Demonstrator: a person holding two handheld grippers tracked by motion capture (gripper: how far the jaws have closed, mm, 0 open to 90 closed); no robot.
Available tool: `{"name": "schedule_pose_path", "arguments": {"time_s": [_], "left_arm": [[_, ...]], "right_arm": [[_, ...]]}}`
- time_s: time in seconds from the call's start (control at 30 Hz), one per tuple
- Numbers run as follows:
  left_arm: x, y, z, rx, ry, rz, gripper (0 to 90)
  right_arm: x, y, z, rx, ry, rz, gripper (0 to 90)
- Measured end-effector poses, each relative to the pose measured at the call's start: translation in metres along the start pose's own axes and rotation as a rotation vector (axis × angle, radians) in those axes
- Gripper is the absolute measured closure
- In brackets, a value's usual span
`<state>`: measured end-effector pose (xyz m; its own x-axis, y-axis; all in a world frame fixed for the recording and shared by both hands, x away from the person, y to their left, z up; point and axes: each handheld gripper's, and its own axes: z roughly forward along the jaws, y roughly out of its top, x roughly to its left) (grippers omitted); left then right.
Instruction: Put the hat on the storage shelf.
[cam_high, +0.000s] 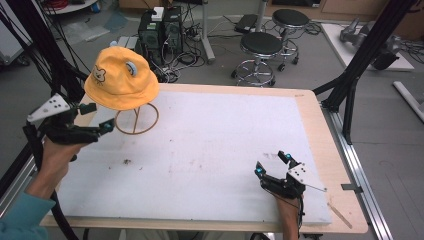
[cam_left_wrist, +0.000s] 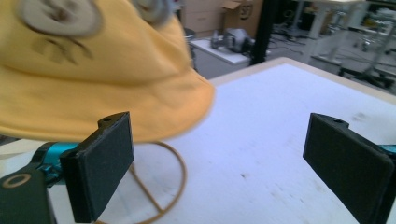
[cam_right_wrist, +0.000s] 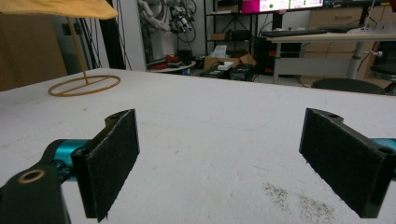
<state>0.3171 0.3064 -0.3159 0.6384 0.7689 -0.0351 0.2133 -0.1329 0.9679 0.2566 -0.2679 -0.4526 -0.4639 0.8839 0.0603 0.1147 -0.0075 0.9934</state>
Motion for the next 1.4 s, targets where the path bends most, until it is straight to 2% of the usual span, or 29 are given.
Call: {"name": "schedule_pose_path", "arguments": {"time_s": [0.1,0.23,0.3,0.6,0.63,0.67,0.73,0.77,0.83,1.17,1.4], "left_arm": [[-0.015,-0.022,0.004,-0.012,-0.001,0.024,9.2],[-0.027,-0.056,0.014,-0.003,-0.018,0.043,9.2],[-0.031,-0.071,0.017,0.001,-0.033,0.029,9.5],[-0.04,-0.115,0.026,-0.014,-0.039,0.058,9.9],[-0.039,-0.118,0.026,-0.011,-0.045,0.058,9.9],[-0.039,-0.12,0.027,-0.01,-0.029,0.062,10.0],[-0.037,-0.125,0.026,-0.024,-0.035,0.047,10.0],[-0.036,-0.128,0.026,-0.02,-0.021,0.047,11.1],[-0.035,-0.13,0.026,-0.014,-0.022,0.042,11.1],[-0.033,-0.133,0.022,-0.062,-0.042,0.026,11.1],[-0.033,-0.134,0.021,-0.073,-0.045,0.032,11.0]], "right_arm": [[0.0,0.0,0.0,0.0,-0.001,0.0,11.0],[0.001,0.0,0.0,0.004,0.0,0.004,11.0],[0.001,0.0,0.0,0.002,-0.002,0.001,11.0],[0.001,0.0,-0.001,-0.006,-0.002,-0.002,11.0],[0.001,0.0,-0.001,-0.004,-0.002,0.003,11.0],[0.001,0.0,-0.001,-0.005,-0.004,0.001,11.0],[0.001,0.0,-0.001,-0.006,-0.005,0.003,11.0],[0.001,0.0,-0.001,-0.006,-0.005,0.004,11.0],[0.0,0.0,-0.001,-0.005,-0.005,0.008,11.0],[0.001,0.0,-0.001,-0.005,-0.009,0.008,11.0],[0.001,0.0,-0.001,-0.009,-0.006,0.0,11.0]]}}
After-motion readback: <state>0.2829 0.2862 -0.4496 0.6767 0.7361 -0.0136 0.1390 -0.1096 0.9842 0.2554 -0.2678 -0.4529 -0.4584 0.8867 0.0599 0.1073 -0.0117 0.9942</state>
